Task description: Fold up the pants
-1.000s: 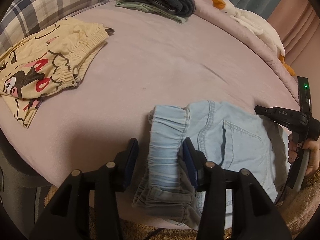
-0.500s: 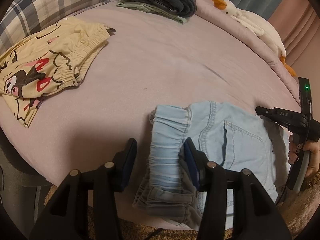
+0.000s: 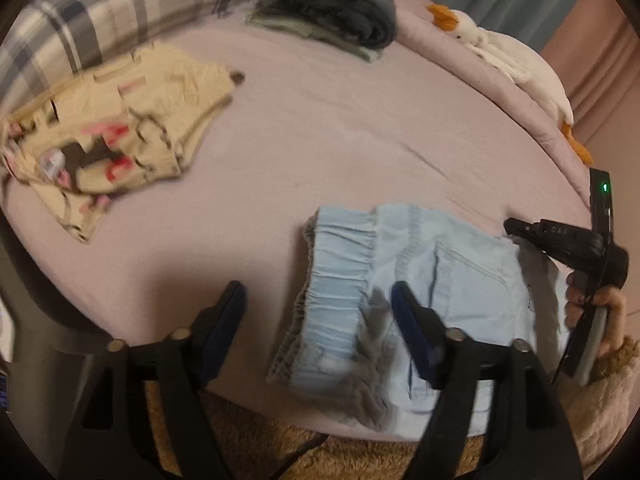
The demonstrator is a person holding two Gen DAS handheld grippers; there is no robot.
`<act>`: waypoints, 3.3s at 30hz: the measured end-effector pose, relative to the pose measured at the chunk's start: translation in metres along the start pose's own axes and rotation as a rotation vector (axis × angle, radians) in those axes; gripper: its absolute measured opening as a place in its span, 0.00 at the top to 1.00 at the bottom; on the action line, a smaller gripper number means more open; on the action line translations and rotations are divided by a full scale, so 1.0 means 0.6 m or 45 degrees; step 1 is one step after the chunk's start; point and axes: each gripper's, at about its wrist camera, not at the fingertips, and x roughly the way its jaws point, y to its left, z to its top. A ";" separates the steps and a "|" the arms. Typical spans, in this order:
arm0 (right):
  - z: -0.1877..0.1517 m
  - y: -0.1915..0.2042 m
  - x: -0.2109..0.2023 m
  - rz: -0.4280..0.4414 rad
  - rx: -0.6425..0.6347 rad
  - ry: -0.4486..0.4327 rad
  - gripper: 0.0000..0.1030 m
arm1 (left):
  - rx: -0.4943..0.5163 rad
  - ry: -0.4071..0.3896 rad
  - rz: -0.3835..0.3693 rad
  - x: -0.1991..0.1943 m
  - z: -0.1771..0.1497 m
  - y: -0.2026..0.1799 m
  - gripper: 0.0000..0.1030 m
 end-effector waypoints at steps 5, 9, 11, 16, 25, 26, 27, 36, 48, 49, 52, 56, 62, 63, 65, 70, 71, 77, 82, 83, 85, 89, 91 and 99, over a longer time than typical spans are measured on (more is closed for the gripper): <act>-0.005 -0.022 -0.062 -0.060 0.076 -0.072 0.39 | 0.065 -0.119 0.029 -0.053 0.012 -0.031 0.11; -0.026 -0.060 -0.136 -0.049 0.123 -0.190 0.36 | 0.100 -0.162 -0.033 -0.070 0.026 -0.069 0.10; -0.043 -0.091 -0.172 -0.052 0.169 -0.234 0.36 | 0.140 -0.174 -0.066 -0.072 0.031 -0.095 0.10; -0.094 -0.174 -0.238 -0.145 0.275 -0.319 0.36 | 0.247 -0.152 -0.127 -0.055 0.041 -0.166 0.10; -0.232 -0.371 -0.331 -0.382 0.653 -0.399 0.36 | 0.324 0.032 -0.316 0.041 0.061 -0.270 0.13; -0.246 -0.397 -0.340 -0.395 0.711 -0.401 0.36 | 0.333 0.062 -0.325 0.059 0.062 -0.282 0.16; -0.259 -0.420 -0.347 -0.409 0.763 -0.406 0.36 | 0.336 0.091 -0.335 0.074 0.063 -0.291 0.25; -0.270 -0.521 -0.368 -0.532 0.912 -0.408 0.36 | 0.337 0.322 -0.377 0.188 0.060 -0.332 0.65; -0.193 -0.615 -0.314 -0.464 0.904 -0.367 0.66 | 0.347 0.340 -0.364 0.194 0.059 -0.329 0.65; -0.190 -0.617 -0.310 -0.469 0.907 -0.366 0.78 | 0.353 0.338 -0.358 0.195 0.059 -0.331 0.65; -0.200 -0.617 -0.330 -0.474 0.930 -0.434 0.90 | 0.373 0.338 -0.343 0.196 0.059 -0.338 0.65; -0.199 -0.612 -0.348 -0.489 0.918 -0.480 0.91 | 0.387 0.332 -0.330 0.199 0.058 -0.341 0.64; -0.208 -0.641 -0.323 -0.492 0.937 -0.426 0.91 | 0.440 0.310 -0.300 0.173 0.045 -0.349 0.63; -0.207 -0.637 -0.330 -0.499 0.928 -0.418 0.89 | 0.457 0.316 -0.314 0.163 0.041 -0.353 0.63; -0.212 -0.624 -0.352 -0.531 0.916 -0.408 0.76 | 0.467 0.327 -0.405 0.136 0.030 -0.359 0.63; -0.271 -0.589 -0.425 -0.576 0.901 -0.481 0.50 | 0.537 0.367 -0.538 0.087 -0.021 -0.369 0.50; -0.290 -0.586 -0.437 -0.558 0.916 -0.494 0.50 | 0.549 0.402 -0.553 0.085 -0.034 -0.371 0.50; -0.353 -0.595 -0.457 -0.609 1.055 -0.546 0.50 | 0.577 0.478 -0.532 0.101 -0.072 -0.377 0.51; -0.351 -0.594 -0.470 -0.559 1.112 -0.621 0.50 | 0.544 0.479 -0.516 0.109 -0.066 -0.378 0.51; -0.348 -0.587 -0.469 -0.553 1.083 -0.618 0.50 | 0.541 0.484 -0.523 0.109 -0.065 -0.377 0.51; -0.341 -0.573 -0.460 -0.530 1.021 -0.585 0.50 | 0.548 0.496 -0.536 0.104 -0.067 -0.376 0.51; -0.336 -0.580 -0.430 -0.571 1.024 -0.478 0.50 | 0.591 0.525 -0.560 0.091 -0.085 -0.378 0.51; -0.342 -0.586 -0.417 -0.605 1.062 -0.453 0.51 | 0.607 0.555 -0.567 0.095 -0.096 -0.381 0.51; -0.390 -0.590 -0.421 -0.549 1.113 -0.526 0.91 | 0.618 0.583 -0.518 0.108 -0.101 -0.380 0.51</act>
